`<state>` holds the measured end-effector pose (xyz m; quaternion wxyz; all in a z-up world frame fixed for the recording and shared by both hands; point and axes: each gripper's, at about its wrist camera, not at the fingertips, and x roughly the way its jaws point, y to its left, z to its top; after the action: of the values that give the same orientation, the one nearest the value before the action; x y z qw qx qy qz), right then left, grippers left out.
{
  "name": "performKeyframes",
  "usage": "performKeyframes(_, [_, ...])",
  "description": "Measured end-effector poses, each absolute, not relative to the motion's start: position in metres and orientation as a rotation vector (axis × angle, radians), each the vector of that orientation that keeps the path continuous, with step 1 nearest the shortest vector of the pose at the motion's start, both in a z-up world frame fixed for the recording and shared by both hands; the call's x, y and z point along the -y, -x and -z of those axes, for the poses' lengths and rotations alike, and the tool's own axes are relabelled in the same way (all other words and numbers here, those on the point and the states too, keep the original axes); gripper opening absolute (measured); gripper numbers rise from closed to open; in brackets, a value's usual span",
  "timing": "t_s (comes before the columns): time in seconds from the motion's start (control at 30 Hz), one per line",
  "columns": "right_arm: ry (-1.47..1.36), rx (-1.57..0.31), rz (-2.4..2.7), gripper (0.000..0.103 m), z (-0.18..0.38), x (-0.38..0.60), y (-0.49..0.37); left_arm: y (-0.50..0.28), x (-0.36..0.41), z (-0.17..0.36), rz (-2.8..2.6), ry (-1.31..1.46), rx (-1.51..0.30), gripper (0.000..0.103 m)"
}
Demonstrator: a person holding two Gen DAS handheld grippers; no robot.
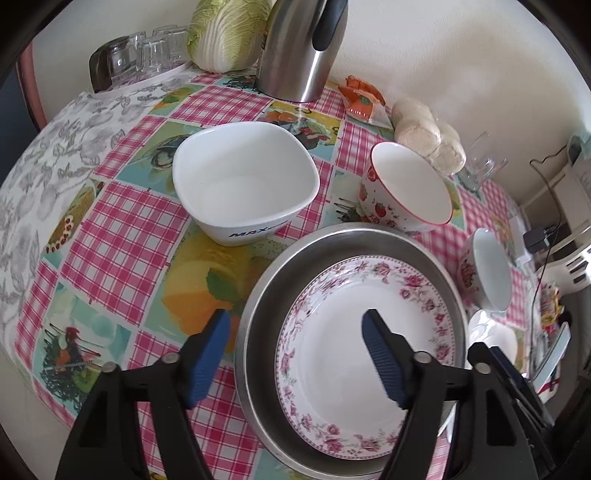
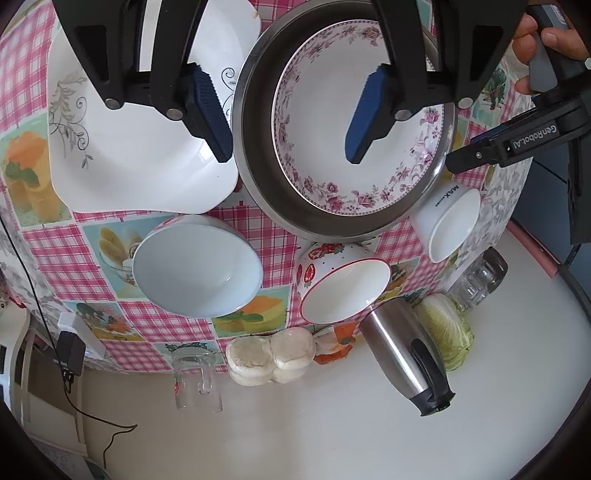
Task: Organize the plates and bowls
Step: 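Open the left tool and release the plate inside the tray, then move the right tool to the rim of the white square plate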
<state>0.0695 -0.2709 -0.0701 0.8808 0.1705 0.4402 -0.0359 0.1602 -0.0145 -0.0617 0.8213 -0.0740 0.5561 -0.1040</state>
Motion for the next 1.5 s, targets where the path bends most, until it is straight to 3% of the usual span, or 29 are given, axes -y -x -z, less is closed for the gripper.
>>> performKeyframes(0.3, [-0.323,-0.928,0.07,0.093,0.075,0.268,-0.071,-0.158,0.027,0.07,0.18,0.013,-1.188,0.083])
performKeyframes(0.43, [-0.309,-0.922,0.072,0.103,0.074,0.267,-0.071,-0.157,0.025,0.069,0.151,-0.01,-1.165,0.095])
performKeyframes(0.63, [-0.292,-0.895,0.067,0.103,0.072,0.268,-0.07,-0.159,0.017,0.061,0.12,0.024,-1.104,0.102])
performKeyframes(1.0, [-0.306,-0.881,0.113,0.103,0.06,0.275,-0.066,-0.155,0.017,0.036,0.17,0.109,-0.996,0.102])
performKeyframes(1.5, [-0.47,-0.73,0.193,0.103,0.026,0.359,-0.021,-0.132,0.057,0.007,0.341,0.161,-0.912,0.102])
